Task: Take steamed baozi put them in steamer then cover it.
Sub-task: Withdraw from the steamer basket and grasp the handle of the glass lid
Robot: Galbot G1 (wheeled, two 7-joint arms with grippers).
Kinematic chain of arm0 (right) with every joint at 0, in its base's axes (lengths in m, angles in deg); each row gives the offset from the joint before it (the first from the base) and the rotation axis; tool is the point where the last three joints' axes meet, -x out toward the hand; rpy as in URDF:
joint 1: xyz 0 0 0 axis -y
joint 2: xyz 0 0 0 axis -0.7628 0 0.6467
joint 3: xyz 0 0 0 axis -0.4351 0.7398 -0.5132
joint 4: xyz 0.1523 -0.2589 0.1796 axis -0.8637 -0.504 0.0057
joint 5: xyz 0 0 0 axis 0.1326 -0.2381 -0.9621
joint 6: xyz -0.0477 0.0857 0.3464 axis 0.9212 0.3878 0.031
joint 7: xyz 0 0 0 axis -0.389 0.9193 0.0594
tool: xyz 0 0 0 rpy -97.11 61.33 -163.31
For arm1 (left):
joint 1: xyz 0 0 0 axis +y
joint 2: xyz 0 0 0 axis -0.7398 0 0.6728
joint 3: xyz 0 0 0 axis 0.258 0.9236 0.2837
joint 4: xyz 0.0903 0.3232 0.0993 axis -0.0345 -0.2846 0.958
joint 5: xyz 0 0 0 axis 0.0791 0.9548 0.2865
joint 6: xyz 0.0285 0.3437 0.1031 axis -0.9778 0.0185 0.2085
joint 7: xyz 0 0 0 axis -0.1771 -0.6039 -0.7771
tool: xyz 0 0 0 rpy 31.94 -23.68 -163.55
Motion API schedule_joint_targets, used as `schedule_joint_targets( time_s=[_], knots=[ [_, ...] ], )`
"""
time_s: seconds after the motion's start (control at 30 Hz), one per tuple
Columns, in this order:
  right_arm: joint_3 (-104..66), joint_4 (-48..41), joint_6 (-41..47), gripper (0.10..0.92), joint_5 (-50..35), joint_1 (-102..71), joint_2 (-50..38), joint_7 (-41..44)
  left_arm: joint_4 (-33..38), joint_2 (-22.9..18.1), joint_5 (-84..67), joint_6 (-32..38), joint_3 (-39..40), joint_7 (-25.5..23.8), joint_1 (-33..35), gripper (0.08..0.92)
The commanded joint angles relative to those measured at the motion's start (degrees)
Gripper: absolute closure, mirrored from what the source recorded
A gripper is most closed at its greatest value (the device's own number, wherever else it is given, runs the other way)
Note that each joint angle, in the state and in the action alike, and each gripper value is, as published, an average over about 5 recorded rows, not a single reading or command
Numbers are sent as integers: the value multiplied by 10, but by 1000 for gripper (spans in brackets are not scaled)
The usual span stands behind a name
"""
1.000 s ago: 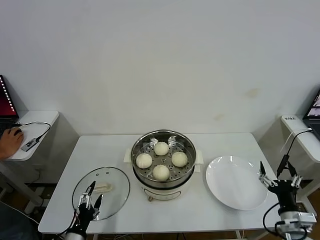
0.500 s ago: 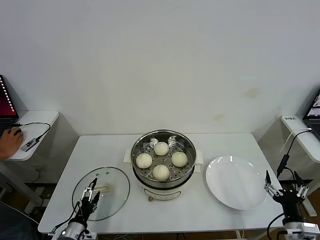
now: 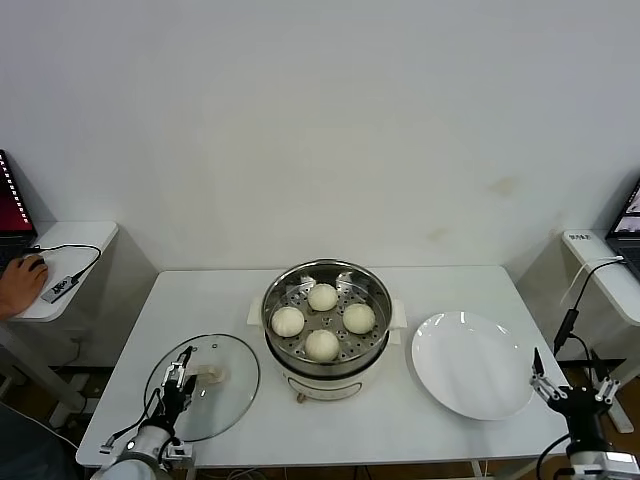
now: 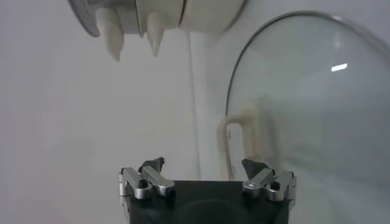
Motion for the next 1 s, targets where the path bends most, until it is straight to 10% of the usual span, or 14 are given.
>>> schedule_joint_targets(
  time_s=[0.03, 0.6, 1.0],
  knots=[
    [-1, -1, -1, 203, 6, -3, 3, 0, -33, 1, 2, -2, 6, -1, -39, 177],
    [7, -15, -3, 203, 22, 1, 6, 2, -40, -6, -30, -7, 15, -10, -46, 197],
    [15, -22, -3, 203, 33, 1, 6, 3, -43, -11, -46, -15, 24, -20, -52, 527]
  ],
)
